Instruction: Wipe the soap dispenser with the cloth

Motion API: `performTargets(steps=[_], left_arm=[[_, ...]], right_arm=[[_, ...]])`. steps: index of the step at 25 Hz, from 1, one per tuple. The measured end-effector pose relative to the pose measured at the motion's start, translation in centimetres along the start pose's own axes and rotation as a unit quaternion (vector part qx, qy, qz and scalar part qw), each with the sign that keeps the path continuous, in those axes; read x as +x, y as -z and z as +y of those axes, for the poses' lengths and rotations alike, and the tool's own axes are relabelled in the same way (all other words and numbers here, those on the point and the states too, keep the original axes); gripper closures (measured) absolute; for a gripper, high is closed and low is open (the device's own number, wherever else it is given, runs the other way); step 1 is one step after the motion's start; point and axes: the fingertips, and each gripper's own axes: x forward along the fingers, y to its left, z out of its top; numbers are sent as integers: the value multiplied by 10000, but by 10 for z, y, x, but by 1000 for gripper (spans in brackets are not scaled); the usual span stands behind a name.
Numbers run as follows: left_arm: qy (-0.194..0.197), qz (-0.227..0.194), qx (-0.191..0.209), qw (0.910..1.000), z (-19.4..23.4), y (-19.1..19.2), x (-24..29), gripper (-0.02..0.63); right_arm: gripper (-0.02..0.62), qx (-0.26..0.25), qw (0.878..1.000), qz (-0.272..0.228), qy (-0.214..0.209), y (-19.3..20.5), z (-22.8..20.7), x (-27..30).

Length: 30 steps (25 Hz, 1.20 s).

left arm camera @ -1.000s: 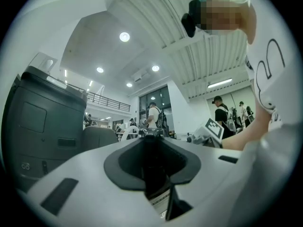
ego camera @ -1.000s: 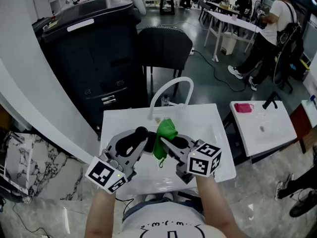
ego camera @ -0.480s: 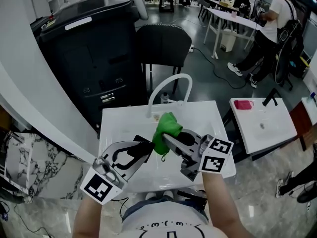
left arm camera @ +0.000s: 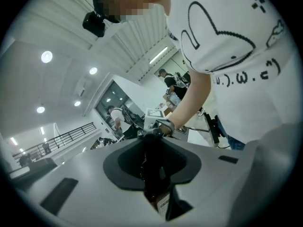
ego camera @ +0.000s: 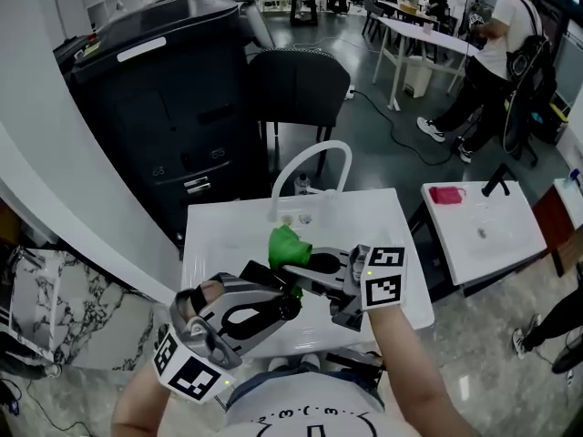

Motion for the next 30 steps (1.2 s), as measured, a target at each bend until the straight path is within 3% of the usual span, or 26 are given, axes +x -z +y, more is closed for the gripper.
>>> performTargets(steps=[4, 6, 9, 12, 14, 16, 18, 22, 24, 27, 30], left_arm=[[228, -72, 142, 9996, -6, -7, 2, 506], [313, -1, 219, 9993, -10, -3, 3, 506], [357, 119, 291, 9989, -12, 6, 4, 508], [389, 268, 473, 9978, -13, 16, 7, 506], [444, 355, 666, 9962, -16, 20, 8, 506], [523, 412, 862, 9941, -19, 21, 9, 506], [611, 456, 1032, 9917, -22, 22, 10, 505], [703, 648, 1365, 9860, -28, 32, 13, 505], [752, 827, 1674, 9795, -32, 41, 15, 506], [898, 1038, 2002, 9701, -38, 55, 14, 506], [1056, 1081, 2024, 9676, -42, 61, 13, 505]], right_arm=[[546, 98, 9974, 553, 444, 27, -31, 6], [546, 113, 9976, 479, 483, 24, -34, 3], [546, 19, 9995, 76, 294, 1, -21, -7], [546, -64, 9992, -345, -210, -21, 2, -14], [546, -83, 9975, -493, -493, -28, 14, -14], [546, -80, 9977, -480, -479, -28, 12, -10], [546, 2, 9995, -276, -128, -20, -6, -4], [546, 149, 9924, 409, 1152, 7, -59, 0], [546, 76, 9903, 336, 1345, 2, -64, -5], [546, -133, 9951, -246, 952, -29, -45, -10], [546, -450, 9952, -647, 578, -60, -23, -10]])
